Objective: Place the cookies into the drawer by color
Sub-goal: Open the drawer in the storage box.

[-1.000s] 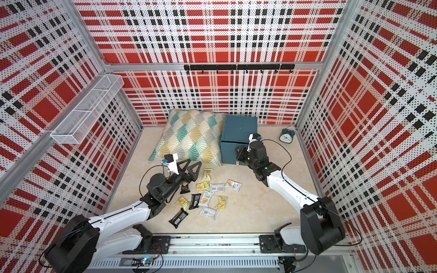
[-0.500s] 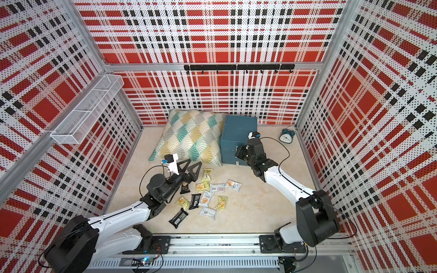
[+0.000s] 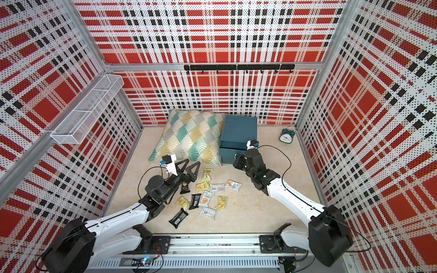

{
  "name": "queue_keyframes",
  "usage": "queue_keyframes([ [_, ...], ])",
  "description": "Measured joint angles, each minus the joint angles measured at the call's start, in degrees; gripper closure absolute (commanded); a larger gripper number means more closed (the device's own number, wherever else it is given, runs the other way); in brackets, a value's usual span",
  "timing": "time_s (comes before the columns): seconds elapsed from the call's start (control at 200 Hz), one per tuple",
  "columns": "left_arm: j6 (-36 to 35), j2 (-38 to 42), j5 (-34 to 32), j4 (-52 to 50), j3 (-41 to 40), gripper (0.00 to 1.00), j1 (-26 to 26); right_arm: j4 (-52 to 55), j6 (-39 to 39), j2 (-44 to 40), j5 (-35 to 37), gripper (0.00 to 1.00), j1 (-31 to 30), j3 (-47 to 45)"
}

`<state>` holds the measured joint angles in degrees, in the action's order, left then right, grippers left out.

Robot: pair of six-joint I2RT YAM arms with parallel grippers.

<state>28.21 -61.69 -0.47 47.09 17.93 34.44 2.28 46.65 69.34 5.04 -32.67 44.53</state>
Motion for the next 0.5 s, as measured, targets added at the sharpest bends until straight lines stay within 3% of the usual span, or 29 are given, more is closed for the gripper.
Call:
queue_keyframes([
  [0.316, -0.2, 1.7, -1.6, 0.0, -0.6, 0.01, 0.1, 4.5, 2.5, -8.9, 3.5, 0.99, -7.1, -5.2],
  [0.341, -0.2, 1.8, -1.6, -0.1, -0.7, 0.01, 0.1, 4.7, 2.5, -9.2, 3.6, 0.92, -7.4, -5.5],
  [0.421, -0.2, 2.4, -2.0, -0.4, -0.7, 0.01, 0.2, 5.4, 2.8, -10.1, 3.7, 0.54, -7.9, -5.9],
  [0.496, -0.1, 3.1, -2.4, -0.9, -0.7, 0.01, 0.3, 6.4, 2.5, -11.3, 3.6, 0.34, -8.2, -6.1],
])
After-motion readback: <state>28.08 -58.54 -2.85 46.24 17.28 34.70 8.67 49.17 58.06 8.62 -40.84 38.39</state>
